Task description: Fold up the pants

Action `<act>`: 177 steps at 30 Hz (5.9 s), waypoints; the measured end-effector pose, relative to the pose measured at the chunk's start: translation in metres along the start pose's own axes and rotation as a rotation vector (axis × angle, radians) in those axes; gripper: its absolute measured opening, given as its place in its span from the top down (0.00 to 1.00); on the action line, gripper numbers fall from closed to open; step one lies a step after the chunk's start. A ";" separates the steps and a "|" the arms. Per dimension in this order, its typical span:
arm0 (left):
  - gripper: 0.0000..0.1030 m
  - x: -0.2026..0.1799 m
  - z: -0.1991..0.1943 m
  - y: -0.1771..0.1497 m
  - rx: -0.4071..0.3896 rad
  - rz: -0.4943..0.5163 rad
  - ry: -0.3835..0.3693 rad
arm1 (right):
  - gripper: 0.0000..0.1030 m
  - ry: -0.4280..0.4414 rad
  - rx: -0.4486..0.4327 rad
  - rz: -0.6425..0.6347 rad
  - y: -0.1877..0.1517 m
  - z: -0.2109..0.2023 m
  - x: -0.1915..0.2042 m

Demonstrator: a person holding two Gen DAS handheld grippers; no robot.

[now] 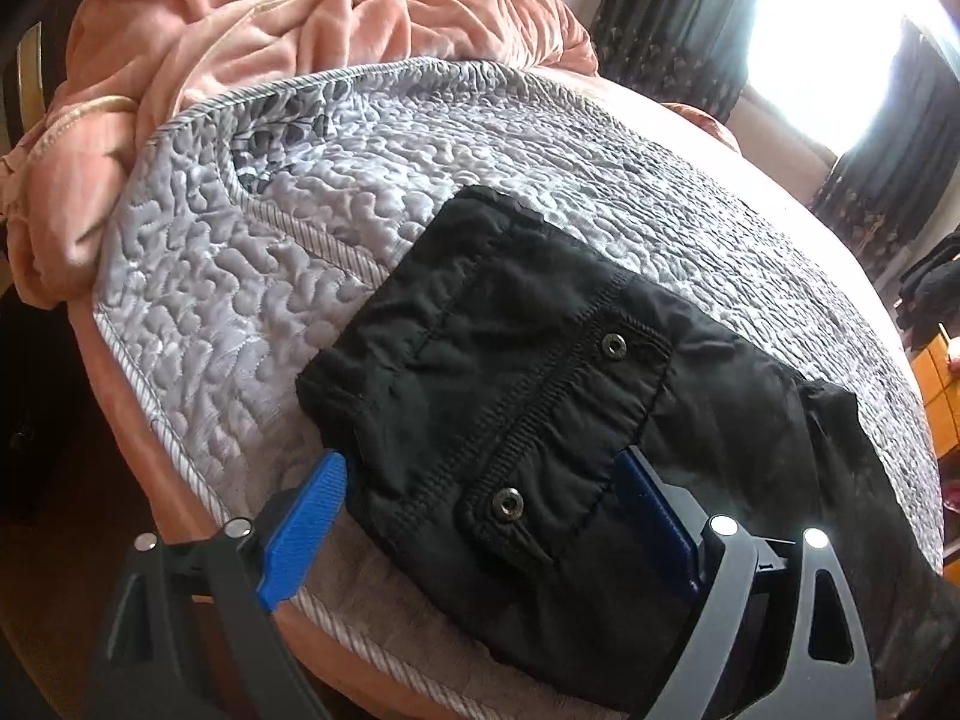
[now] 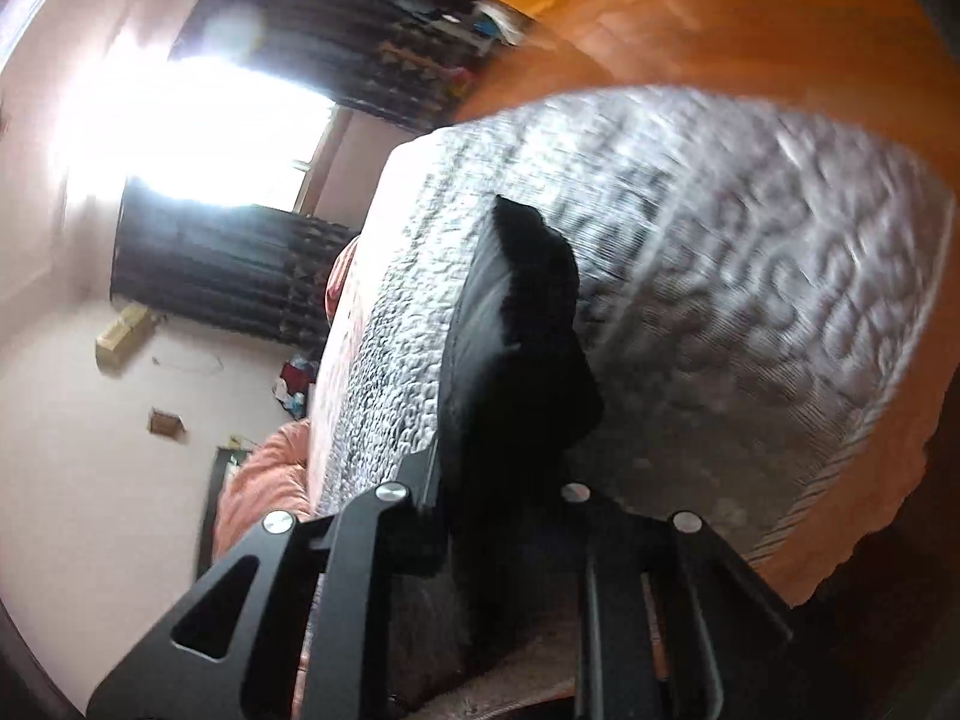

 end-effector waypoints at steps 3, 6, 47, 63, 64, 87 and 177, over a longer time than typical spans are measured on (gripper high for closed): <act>0.12 0.001 -0.008 0.000 -0.029 -0.009 -0.020 | 0.85 -0.028 -0.034 -0.085 -0.004 -0.014 0.032; 0.12 0.001 -0.013 -0.002 -0.048 -0.005 -0.013 | 0.85 -0.056 -0.067 -0.162 -0.012 -0.026 0.061; 0.07 0.001 -0.036 -0.006 -0.130 0.042 -0.044 | 0.86 -0.318 -0.251 -0.966 -0.183 -0.031 0.303; 0.07 0.003 -0.039 -0.006 -0.135 0.035 -0.055 | 0.86 -0.409 -0.242 -1.291 -0.283 0.024 0.339; 0.07 0.004 -0.040 -0.007 -0.136 0.033 -0.056 | 0.86 -0.420 -0.242 -1.316 -0.290 0.029 0.339; 0.07 0.014 -0.036 -0.005 -0.112 -0.007 -0.077 | 0.86 -0.718 -0.345 -2.086 -0.481 0.156 0.257; 0.31 0.122 0.045 0.008 0.107 -0.755 -0.517 | 0.16 0.050 1.207 -1.933 -0.631 0.377 0.560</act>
Point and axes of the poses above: each gripper's, at about its wrist camera, not at the fingertips, and z roughly the way its jaws point, x to its left, y to its top, the point moved 1 cm from there along z, roughly the way its jaws point, and after that the axes turned 11 degrees about -y, right-handed, at the moved point
